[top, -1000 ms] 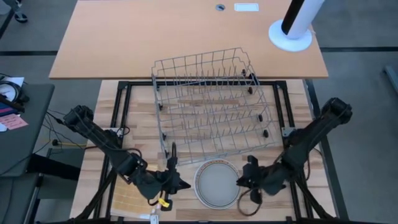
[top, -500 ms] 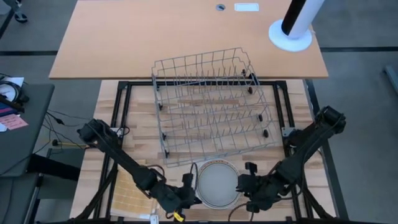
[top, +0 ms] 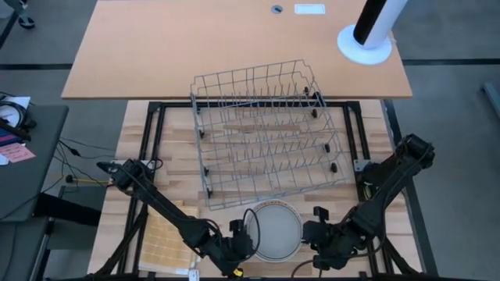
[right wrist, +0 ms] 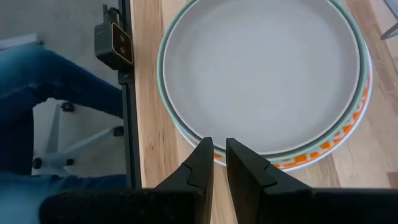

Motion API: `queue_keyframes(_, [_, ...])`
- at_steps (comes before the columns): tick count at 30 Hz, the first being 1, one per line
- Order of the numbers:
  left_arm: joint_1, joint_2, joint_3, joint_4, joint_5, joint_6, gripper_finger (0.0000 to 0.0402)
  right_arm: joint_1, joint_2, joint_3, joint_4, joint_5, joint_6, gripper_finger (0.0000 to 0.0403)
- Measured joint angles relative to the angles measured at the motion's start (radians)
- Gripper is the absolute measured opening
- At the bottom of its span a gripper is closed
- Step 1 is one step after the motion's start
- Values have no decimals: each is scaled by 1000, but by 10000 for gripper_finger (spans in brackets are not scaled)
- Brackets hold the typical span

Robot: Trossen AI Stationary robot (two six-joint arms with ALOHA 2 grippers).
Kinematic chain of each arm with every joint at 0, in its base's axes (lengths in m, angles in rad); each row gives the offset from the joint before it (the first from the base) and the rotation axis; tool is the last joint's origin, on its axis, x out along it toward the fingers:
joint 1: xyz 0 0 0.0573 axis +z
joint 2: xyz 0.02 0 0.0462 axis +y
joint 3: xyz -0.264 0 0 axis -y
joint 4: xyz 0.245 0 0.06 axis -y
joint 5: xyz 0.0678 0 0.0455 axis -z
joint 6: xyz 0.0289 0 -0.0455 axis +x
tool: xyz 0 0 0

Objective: Sort dishes
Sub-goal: Put the light brown plate in the dish rack

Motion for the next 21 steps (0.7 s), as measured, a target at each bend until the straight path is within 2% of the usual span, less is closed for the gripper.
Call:
queue_keyframes(10, [11,2,-28,-107,-25,-75,0,2,0,0,0,1,8,49])
queue_keyframes(21, [20,32,-26,-102,-64,-83,0,-17,0,0,-3,7,-19,49])
